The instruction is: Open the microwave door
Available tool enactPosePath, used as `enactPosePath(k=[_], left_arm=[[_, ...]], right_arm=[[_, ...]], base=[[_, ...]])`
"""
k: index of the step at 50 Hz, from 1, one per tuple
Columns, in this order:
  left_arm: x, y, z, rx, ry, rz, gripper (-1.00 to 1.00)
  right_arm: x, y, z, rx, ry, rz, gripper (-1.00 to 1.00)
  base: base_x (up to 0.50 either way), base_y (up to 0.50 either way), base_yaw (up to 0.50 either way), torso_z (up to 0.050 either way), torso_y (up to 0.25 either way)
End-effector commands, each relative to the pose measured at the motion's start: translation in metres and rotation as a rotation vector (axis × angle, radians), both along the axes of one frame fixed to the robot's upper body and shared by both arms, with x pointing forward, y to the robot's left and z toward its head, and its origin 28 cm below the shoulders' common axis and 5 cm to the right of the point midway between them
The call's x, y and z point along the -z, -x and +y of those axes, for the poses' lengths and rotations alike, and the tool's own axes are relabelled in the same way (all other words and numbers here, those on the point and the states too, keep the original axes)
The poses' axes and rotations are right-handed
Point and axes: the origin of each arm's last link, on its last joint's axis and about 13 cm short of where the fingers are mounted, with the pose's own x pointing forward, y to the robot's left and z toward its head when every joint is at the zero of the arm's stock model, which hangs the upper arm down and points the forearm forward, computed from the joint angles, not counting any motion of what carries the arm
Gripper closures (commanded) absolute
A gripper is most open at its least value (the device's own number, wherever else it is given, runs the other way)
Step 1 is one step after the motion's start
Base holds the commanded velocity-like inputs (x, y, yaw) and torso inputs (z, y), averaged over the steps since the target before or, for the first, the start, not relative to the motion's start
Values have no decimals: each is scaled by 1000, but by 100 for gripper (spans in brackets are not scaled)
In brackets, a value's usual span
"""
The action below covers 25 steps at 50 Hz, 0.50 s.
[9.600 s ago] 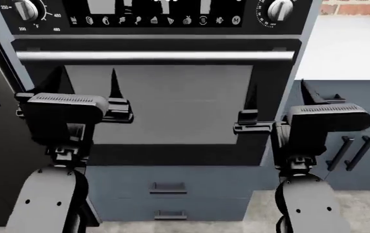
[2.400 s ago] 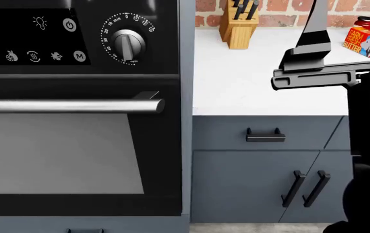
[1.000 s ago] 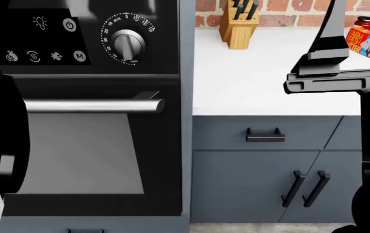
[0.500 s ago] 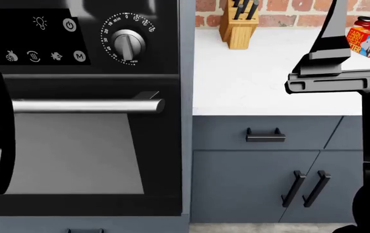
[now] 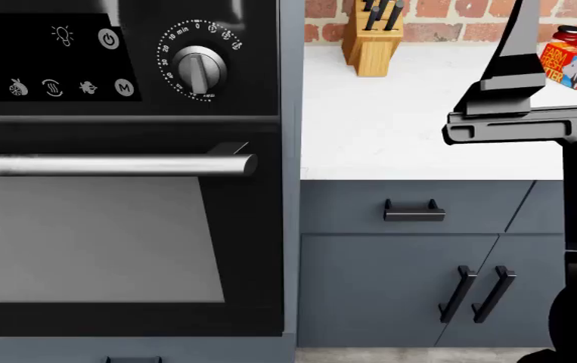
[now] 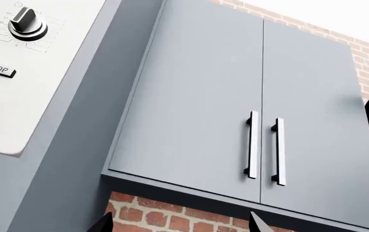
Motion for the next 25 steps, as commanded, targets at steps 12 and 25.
enactPosePath(k=[12, 25], left_arm=[[15, 65, 20, -22, 10, -85, -100], [23, 90, 15, 30, 12, -118, -100]], right_arm=[[1, 0, 0, -10, -1, -1, -100], [-1, 0, 1, -12, 1, -4, -100]], base=[[0, 0, 0, 0, 0], [0, 0, 0, 0, 0]])
